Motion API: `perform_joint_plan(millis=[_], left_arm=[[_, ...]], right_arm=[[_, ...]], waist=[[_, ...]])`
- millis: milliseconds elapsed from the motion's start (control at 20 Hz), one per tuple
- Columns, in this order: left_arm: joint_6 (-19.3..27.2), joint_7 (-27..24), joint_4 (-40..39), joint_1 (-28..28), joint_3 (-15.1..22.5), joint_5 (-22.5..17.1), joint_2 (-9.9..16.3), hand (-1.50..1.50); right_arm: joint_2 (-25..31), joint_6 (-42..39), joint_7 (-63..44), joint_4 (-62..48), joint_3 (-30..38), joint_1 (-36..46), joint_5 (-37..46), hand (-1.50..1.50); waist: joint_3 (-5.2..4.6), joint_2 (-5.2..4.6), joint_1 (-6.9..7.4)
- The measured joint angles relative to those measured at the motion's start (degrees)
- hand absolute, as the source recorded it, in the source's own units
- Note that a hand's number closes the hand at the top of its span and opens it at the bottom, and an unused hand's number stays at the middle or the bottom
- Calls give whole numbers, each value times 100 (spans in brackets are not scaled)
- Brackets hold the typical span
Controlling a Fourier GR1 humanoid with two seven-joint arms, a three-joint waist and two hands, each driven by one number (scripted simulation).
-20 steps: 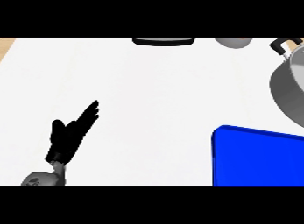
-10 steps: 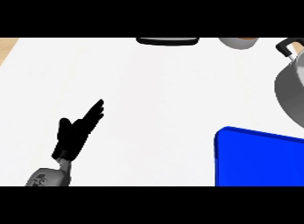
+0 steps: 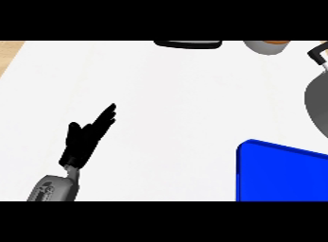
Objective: Pick the lemon from the tray and place it in the pot
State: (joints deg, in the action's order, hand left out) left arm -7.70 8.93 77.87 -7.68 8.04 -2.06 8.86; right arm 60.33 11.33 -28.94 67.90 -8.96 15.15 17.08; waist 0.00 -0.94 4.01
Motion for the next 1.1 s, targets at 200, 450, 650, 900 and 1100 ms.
perform_joint_plan(millis=[200,450,650,900,1100], left_arm=[[28,48,-17,-98,-4,19,-49,0],[28,-13,-127,-95,-20,38,-76,0],[4,-19,-20,77,-74,21,-22,0],[-19,-134,-64,174,-143,-10,5,0],[10,-83,16,208,-180,-15,26,0]], right_arm=[[-377,-793,-398,-725,-370,711,149,150],[-1058,-1571,-950,-1804,-550,1419,93,-150],[-1548,-1449,-549,-2621,-417,1950,193,-150],[-1912,-275,222,-2675,231,2268,-66,-150],[-2023,686,751,-2649,940,2442,-421,-150]], waist=[[-26,13,13],[-3,-4,-2],[7,22,-104],[20,35,-192],[22,55,-254]])
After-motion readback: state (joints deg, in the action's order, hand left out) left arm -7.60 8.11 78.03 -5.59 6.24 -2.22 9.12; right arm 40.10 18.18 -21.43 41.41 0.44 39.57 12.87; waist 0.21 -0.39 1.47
